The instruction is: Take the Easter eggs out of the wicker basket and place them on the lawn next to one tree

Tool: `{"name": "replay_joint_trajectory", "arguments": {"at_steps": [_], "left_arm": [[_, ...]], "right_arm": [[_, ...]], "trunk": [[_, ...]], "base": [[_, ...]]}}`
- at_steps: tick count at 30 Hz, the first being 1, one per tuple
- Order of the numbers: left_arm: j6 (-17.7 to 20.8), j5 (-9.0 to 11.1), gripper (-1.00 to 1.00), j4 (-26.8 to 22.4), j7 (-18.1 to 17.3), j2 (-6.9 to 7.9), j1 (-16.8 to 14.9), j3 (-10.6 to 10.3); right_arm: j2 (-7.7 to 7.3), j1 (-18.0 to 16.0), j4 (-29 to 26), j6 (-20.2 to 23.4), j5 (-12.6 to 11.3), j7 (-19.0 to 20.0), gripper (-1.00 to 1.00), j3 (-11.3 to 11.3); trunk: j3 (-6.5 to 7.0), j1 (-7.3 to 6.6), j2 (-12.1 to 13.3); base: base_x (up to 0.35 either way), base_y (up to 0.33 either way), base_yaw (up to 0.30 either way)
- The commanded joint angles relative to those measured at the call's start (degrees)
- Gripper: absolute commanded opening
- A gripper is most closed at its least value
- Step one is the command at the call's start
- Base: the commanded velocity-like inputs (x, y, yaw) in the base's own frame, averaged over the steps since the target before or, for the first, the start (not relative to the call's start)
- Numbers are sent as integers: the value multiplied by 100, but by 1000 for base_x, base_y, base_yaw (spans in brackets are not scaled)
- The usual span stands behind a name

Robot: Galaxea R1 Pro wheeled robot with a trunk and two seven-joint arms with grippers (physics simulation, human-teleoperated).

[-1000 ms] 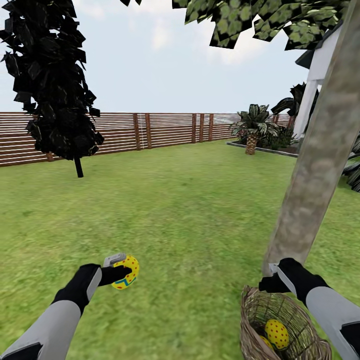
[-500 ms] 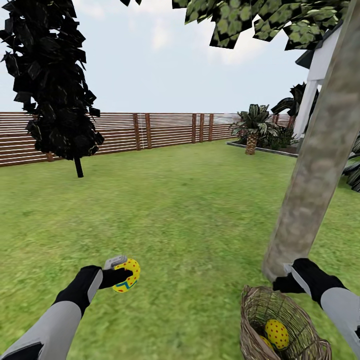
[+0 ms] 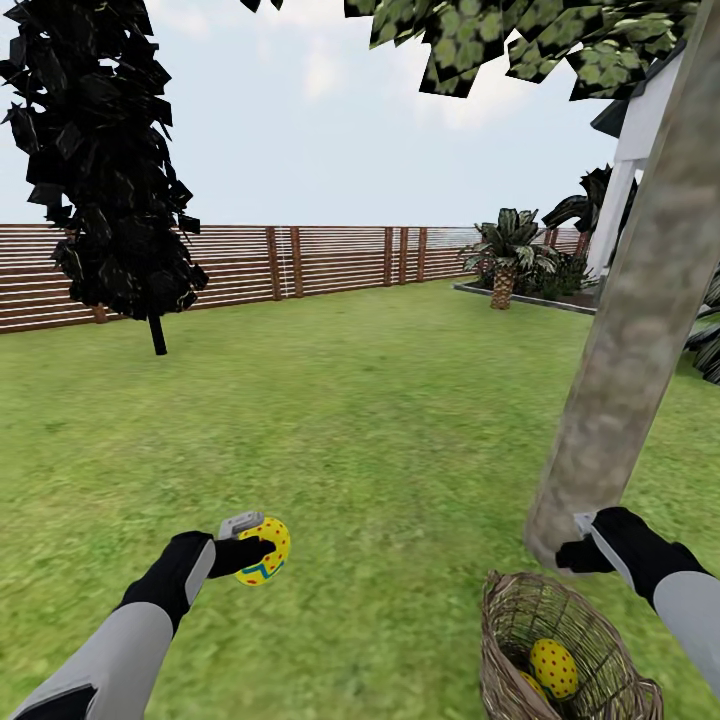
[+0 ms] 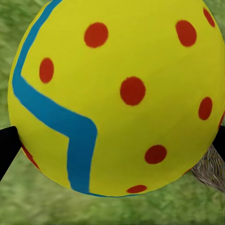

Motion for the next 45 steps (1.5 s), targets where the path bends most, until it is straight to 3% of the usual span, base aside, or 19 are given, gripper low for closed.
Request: {"name": "replay_joint_trajectory", "arguments": {"at_steps": [1,13,17,20,23,33,37,45], "left_arm": [[32,-27,-100,-8,-36,-6,-4,32],[32,-27,-100,-8,-36,-22,-5,26],[32,-27,-100,-8,-36,-53,-2,25],[32,-22,-100,-8,-13,-109,-4,29],[32,-27,-100,-8,37,-126,-1,26],[32,-28,-100,-8,52,-202,11,25],[32,-27,-100,-8,51,-206,12,25],[39,-19,-100,-8,44,-205,12,28]], "right_arm": [[-6,-4,-8,24,-43,-14,100,45],[58,-4,29,47,-33,-49,100,67],[74,-4,222,143,-56,-42,100,68],[101,-4,878,-35,-43,1,100,68],[121,-4,1037,-153,-38,-2,100,76],[68,-4,1032,-152,-53,-1,100,49],[59,-4,540,-121,-55,2,100,61],[102,-4,470,-91,-36,-4,100,73]], "trunk": [[-7,0,-4],[-7,0,-4],[-7,0,-4],[-7,0,-4],[-7,0,-4],[-7,0,-4],[-7,0,-4],[-7,0,-4]], "base": [[0,0,0],[0,0,0],[0,0,0],[0,0,0],[0,0,0],[0,0,0],[0,0,0],[91,0,0]]}}
